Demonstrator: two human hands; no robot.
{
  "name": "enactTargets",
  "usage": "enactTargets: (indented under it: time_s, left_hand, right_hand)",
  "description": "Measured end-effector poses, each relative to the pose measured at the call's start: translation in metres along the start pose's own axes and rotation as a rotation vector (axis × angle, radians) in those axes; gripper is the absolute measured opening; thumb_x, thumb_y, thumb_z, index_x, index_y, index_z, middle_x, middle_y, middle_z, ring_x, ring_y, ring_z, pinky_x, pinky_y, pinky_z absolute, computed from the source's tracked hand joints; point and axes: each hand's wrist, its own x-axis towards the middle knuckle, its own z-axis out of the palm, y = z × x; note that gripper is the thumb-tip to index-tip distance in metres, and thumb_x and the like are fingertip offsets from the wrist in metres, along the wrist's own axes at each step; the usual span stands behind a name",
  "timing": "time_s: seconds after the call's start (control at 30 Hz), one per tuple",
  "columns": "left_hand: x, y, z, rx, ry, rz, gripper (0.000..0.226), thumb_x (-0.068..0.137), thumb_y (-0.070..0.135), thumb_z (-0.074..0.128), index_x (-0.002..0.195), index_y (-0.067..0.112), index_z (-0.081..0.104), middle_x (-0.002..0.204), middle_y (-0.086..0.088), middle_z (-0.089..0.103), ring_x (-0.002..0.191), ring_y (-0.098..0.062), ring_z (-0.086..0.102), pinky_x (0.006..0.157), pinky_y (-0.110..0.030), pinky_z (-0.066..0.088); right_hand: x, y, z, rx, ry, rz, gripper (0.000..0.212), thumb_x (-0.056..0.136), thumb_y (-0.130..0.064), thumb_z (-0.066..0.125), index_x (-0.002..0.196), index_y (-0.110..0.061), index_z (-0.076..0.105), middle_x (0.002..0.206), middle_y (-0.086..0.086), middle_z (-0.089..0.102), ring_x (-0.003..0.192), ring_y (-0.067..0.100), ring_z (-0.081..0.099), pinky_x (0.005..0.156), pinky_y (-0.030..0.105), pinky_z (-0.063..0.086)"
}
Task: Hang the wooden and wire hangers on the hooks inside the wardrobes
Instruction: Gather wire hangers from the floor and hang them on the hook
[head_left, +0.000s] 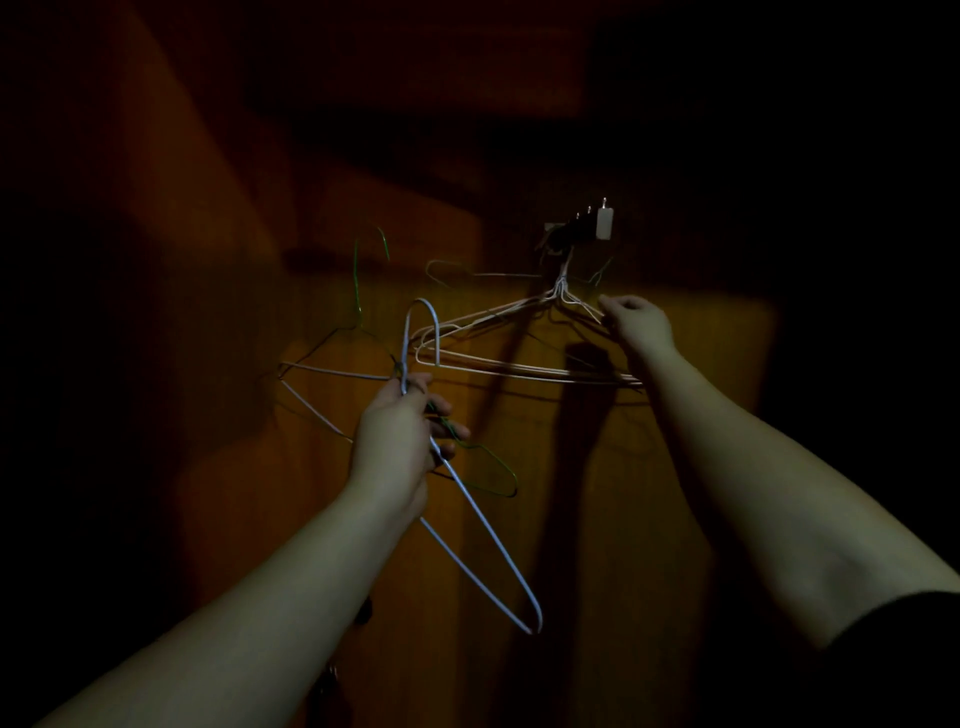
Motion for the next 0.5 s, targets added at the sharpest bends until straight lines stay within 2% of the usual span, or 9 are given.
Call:
enactTargets:
  time_s: [0.17,0.23,0.37,0.5]
  left_hand:
    - [0.0,-0.001,-0.003,0.018,0.008,-0.001,0.019,0.105,0.017,0.037,0.11,0.015,0.056,0.075,-0.004,0.051,0.047,-0.016,0.055,0.041,-0.02,0.035]
    - [-0.001,-0.001,-0.004,0.019,0.002,0.001,0.02,0.105,0.018,0.037,0.105,0.018,0.057,0.075,-0.004,0.051,0.047,-0.015,0.054,0.041,-0.021,0.035]
    - [-0.002,-0.004,-0.007,0.012,-0.013,-0.003,0.02,0.105,0.019,0.038,0.101,0.019,0.058,0.073,-0.004,0.051,0.047,-0.016,0.055,0.041,-0.021,0.034]
    - [-0.003,-0.006,-0.006,0.008,-0.029,-0.012,0.019,0.105,0.018,0.039,0.105,0.016,0.057,0.072,-0.003,0.051,0.044,-0.015,0.054,0.041,-0.02,0.034]
  right_hand:
    - [0.005,-0.01,0.012,0.012,-0.047,-0.032,0.026,0.096,-0.032,0.059,0.112,-0.013,0.065,0.102,-0.001,0.062,0.087,0.011,0.057,0.064,0.021,0.044]
    - [0.005,-0.012,0.017,0.015,-0.063,-0.041,0.021,0.096,-0.032,0.059,0.107,-0.015,0.065,0.098,-0.002,0.062,0.083,0.008,0.057,0.06,0.019,0.043]
    - [0.004,-0.008,0.024,-0.019,-0.102,-0.072,0.016,0.093,-0.034,0.063,0.096,-0.02,0.067,0.09,-0.006,0.066,0.088,0.011,0.062,0.064,0.02,0.046]
    - [0.0,-0.003,0.023,-0.039,-0.127,-0.07,0.017,0.095,-0.029,0.061,0.105,-0.015,0.061,0.088,-0.007,0.061,0.071,0.004,0.059,0.047,0.013,0.044]
